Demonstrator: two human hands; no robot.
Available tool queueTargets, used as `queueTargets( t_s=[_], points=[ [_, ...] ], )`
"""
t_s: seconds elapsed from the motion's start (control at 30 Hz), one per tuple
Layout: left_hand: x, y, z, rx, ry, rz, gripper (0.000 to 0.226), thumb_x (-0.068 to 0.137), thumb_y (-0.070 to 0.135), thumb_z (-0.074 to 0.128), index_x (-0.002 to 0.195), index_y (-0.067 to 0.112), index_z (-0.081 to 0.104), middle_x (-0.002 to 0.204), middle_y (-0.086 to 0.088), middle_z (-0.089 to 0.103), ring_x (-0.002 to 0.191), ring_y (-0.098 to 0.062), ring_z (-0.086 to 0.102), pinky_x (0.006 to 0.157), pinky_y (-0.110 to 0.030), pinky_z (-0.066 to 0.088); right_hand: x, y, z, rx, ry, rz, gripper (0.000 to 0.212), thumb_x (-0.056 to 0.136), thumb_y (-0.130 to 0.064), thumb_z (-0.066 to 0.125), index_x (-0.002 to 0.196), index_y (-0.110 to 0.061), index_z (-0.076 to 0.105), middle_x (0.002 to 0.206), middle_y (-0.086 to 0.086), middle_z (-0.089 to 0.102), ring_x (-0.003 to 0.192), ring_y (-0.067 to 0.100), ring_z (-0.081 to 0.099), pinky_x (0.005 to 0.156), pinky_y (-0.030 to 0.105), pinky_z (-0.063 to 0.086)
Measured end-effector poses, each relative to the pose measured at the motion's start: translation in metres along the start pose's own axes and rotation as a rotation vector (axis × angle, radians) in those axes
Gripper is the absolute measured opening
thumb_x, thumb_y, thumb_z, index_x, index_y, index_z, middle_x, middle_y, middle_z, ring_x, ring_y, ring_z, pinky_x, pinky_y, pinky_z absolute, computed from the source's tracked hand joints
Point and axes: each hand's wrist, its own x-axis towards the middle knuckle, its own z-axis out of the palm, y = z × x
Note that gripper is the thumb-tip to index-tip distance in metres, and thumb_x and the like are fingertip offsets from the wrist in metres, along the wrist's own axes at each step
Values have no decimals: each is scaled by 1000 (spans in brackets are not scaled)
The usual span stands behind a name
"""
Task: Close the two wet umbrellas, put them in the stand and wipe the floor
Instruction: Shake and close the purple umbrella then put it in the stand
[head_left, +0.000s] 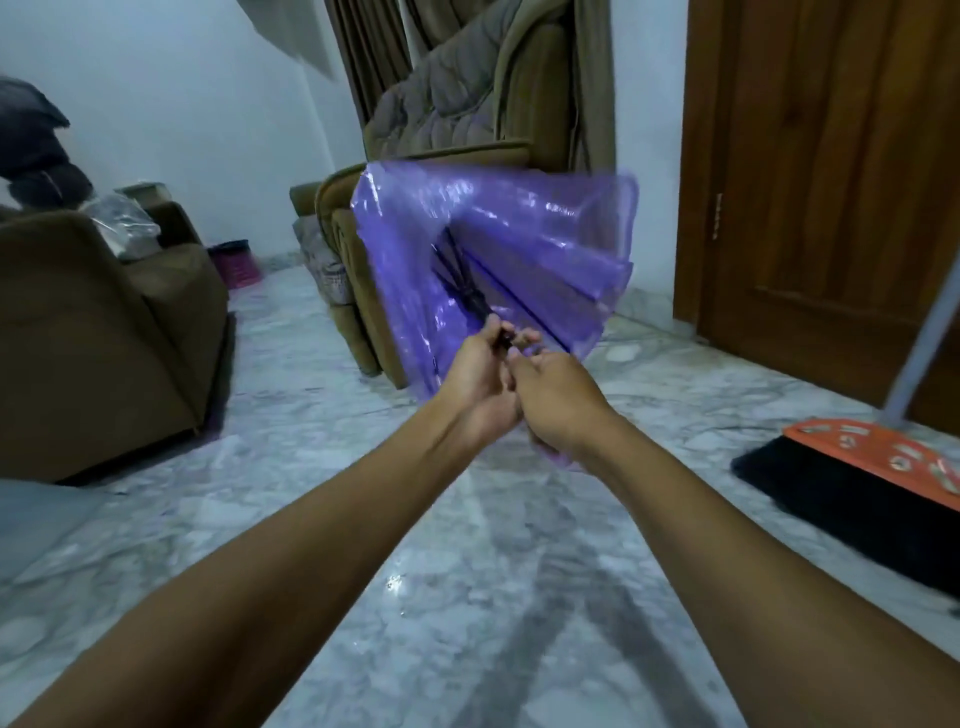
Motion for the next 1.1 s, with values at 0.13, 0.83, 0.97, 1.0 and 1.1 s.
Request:
queueTargets(
  t_s=[0.13,0.83,0.97,1.0,1.1],
  points=[
    [-6,-2,5,32,28,-13,40,104,34,37,69,16,44,59,-2,62,42,-14,58,59,-26,50,0,3,3,23,34,28,44,103,-35,39,63,-19,49,57,0,47,49,17,46,47,27,31],
    [-9,-6,13,-62,72,24,28,104,30,41,83,13,50,66,-4,71,68,-22,61,71,-36,58,-4,3,-6,387,-105,159,29,103,-35,41,84,-16,52,30,-5,32,22,10,26,45,20,27],
    [-9,-6,12,-51,72,-4,36,104,31,39,73,15,45,56,-2,64,65,-20,62,66,-34,57,-7,0,-7,350,-84,171,27,103,-32,42,86,-14,53,28,-5,32,21,10,26,41,16,27],
    [-9,-5,12,-36,74,-8,37,104,30,38,71,15,44,53,-1,61,61,-19,60,60,-30,56,-7,0,-7,337,-75,186,27,102,-32,43,84,-15,52,30,-3,33,23,11,28,42,17,29],
    [-3,-1,10,0,93,5,39,105,27,33,68,16,37,42,2,38,51,-15,37,47,-22,41,-5,-4,0,258,-37,211,28,97,-35,42,78,-18,51,50,3,43,34,15,38,45,20,33]
  ],
)
